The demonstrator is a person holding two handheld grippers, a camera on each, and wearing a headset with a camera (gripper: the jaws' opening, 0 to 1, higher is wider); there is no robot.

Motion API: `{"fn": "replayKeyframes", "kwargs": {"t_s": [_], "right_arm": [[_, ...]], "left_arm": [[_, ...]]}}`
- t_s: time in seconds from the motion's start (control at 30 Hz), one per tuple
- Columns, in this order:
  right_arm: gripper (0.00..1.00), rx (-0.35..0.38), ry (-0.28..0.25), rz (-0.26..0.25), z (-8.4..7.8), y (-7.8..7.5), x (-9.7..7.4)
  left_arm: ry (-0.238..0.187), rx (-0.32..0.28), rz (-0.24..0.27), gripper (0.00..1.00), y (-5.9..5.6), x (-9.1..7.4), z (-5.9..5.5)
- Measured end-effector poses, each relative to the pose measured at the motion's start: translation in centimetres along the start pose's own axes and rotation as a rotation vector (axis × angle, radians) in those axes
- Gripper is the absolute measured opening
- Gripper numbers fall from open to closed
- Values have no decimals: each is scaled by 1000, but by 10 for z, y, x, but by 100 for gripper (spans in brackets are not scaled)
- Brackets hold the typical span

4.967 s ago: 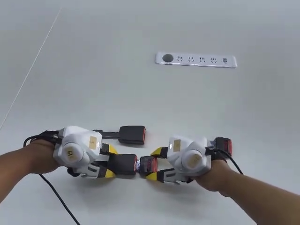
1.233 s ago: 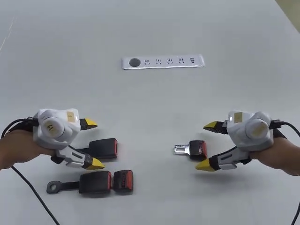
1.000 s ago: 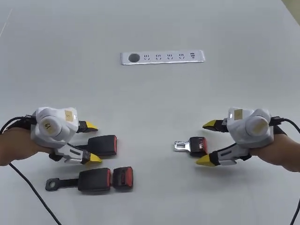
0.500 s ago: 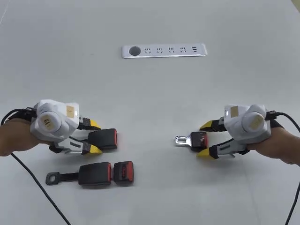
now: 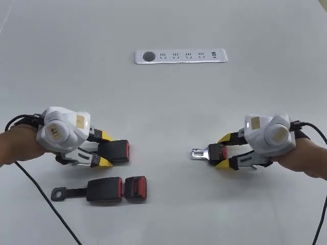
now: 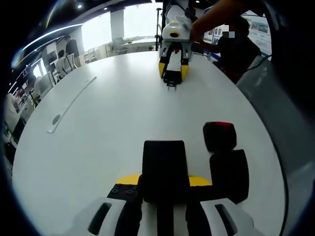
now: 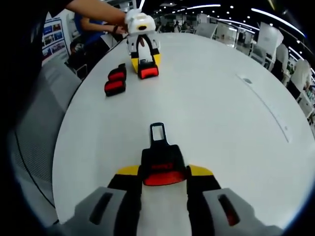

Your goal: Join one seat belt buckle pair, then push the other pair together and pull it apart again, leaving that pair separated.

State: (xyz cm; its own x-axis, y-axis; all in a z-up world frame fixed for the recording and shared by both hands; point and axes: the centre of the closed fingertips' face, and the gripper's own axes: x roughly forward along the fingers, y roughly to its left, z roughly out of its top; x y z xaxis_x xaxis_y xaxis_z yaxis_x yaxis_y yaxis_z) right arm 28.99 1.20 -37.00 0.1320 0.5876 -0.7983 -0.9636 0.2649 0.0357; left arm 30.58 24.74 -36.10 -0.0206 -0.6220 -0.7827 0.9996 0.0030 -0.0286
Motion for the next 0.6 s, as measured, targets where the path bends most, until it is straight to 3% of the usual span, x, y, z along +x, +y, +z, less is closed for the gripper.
{"fn": "replayKeyframes", "kwargs": {"t_s": [0.27,0.6], "right_arm": [[35,-1,-11,7,2,1,1],[35,-11,-43,26,16,2,11]], "left_arm": [[9,7,-6,34,1,1,-2],[31,31,-21,34,3,2,-4]]}}
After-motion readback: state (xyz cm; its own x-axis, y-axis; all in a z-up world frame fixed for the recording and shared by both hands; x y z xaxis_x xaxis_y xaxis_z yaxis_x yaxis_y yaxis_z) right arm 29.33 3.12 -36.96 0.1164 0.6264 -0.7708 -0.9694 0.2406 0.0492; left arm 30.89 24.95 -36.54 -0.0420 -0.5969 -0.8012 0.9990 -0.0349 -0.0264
